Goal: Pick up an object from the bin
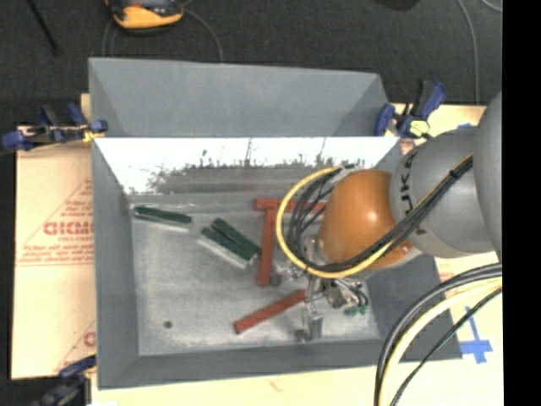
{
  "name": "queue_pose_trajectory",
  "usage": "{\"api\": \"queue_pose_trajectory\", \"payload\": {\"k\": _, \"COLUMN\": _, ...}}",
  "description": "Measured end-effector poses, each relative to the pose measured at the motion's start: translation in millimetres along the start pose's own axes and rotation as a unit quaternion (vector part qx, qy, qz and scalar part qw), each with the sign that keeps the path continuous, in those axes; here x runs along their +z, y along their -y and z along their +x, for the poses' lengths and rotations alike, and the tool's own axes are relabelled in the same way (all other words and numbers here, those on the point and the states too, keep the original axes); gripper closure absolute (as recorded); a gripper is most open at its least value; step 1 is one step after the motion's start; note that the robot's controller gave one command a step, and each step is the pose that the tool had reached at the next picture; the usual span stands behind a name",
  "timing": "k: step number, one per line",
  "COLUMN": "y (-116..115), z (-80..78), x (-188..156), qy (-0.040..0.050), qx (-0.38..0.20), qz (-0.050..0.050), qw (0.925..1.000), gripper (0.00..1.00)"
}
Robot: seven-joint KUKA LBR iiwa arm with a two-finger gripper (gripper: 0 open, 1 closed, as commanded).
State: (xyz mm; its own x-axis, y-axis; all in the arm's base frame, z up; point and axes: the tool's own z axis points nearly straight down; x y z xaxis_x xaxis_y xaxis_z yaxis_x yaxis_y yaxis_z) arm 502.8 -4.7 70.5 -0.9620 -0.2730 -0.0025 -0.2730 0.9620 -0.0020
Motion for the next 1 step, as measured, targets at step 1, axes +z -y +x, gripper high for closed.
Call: {"api": "queue_pose_trajectory", "payload": {"k": 1, "y": 0.0, "z": -0.5, "x": -0.3, "qy": 0.0006, "qx": 0.002, "qz": 0.0, "qw": 1.0, "gripper": 1.0}}
